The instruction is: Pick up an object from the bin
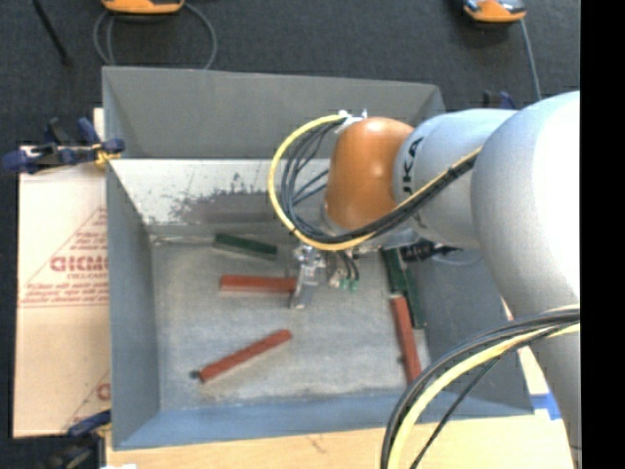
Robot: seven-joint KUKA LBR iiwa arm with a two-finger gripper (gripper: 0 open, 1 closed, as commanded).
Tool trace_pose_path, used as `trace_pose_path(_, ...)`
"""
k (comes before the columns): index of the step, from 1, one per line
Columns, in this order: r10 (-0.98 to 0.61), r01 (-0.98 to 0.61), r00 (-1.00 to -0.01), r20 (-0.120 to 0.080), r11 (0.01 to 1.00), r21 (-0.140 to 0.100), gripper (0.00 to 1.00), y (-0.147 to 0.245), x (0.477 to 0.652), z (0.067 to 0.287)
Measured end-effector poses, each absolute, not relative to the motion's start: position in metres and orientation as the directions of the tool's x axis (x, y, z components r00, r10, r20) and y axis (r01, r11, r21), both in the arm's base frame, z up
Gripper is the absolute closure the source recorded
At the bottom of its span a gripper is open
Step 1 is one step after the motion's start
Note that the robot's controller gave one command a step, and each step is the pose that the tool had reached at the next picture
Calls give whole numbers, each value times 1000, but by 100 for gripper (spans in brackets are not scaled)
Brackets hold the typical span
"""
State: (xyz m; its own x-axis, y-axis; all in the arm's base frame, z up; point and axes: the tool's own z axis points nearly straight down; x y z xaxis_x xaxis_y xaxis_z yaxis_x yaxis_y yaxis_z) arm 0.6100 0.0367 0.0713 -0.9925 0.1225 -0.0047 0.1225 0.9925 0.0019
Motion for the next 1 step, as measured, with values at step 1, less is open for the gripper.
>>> trace_pose_path(1, 26, 26, -1000, -12, 1000, -2, 100, 4, 588, 210)
